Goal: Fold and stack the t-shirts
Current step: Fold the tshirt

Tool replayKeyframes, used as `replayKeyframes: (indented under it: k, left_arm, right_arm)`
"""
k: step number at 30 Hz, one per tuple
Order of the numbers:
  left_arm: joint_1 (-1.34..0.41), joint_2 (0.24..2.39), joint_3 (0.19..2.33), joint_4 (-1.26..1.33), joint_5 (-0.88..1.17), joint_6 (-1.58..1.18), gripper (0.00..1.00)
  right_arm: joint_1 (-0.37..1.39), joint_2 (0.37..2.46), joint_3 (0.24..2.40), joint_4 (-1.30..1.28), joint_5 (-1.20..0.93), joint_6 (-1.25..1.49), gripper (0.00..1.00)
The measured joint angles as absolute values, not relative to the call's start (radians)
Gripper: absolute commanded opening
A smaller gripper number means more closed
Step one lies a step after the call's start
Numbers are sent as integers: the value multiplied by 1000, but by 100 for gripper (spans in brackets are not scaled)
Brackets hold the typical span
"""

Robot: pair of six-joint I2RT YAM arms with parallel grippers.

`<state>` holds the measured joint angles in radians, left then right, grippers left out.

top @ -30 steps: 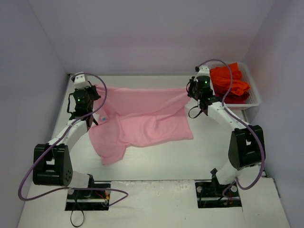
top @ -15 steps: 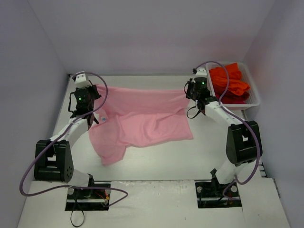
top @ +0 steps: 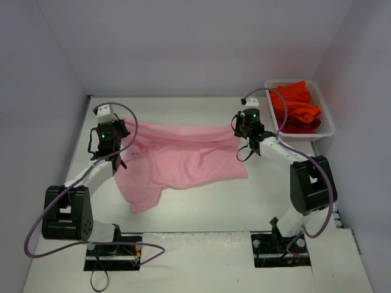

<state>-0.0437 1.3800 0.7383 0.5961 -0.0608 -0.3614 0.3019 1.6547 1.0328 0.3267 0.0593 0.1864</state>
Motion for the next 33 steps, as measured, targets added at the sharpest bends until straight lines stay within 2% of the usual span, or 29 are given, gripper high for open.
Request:
replayKeyframes:
  k: [33]
  left_arm:
    - [-44, 1267, 612, 549, -60, -428, 0]
  right_arm:
    - [340, 1544, 850, 348, 75, 239, 0]
